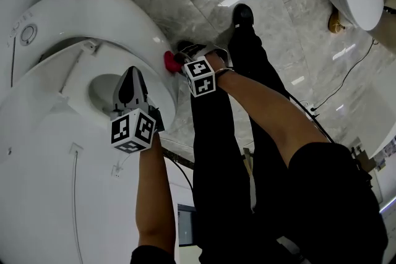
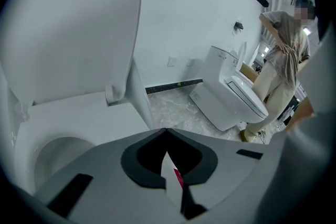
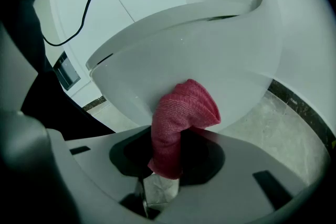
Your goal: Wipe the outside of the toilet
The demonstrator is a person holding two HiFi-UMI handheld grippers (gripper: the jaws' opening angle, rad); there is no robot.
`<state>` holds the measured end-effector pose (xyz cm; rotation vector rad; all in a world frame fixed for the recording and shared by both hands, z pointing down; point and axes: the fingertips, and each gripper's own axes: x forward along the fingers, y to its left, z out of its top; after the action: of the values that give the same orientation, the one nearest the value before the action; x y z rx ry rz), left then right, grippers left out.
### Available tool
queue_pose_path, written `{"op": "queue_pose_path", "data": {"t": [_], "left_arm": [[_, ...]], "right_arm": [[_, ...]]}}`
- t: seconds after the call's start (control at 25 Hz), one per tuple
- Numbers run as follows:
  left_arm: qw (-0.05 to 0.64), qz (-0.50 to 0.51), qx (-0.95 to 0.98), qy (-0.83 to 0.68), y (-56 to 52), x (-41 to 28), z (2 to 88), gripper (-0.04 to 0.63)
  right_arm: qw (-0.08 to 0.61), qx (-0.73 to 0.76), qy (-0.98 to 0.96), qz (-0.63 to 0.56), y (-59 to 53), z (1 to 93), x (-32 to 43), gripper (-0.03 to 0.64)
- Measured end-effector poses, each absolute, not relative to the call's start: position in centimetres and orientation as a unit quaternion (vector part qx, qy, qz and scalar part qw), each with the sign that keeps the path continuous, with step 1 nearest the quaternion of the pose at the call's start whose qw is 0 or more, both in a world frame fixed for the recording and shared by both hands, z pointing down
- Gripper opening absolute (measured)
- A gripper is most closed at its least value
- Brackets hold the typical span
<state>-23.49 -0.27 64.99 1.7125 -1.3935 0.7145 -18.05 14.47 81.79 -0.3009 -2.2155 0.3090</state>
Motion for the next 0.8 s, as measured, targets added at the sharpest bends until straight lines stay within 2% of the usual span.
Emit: {"op": "queue_pose_path", "data": {"t": [0.56, 0.8], "left_arm": [[0.399, 0.280, 0.682, -0.545, 0.0, -22.6, 65.4, 0.011], [0.405, 0.284, 0.672, -0.552, -0.5, -22.4, 65.7, 0.011]], "right_arm": [[0.431, -0.148, -0.875, 0.165, 21.6, 82.2, -17.9, 0.140], [0.402, -0.251, -0.859, 0.192, 26.7, 80.2, -17.3, 0.140]]}}
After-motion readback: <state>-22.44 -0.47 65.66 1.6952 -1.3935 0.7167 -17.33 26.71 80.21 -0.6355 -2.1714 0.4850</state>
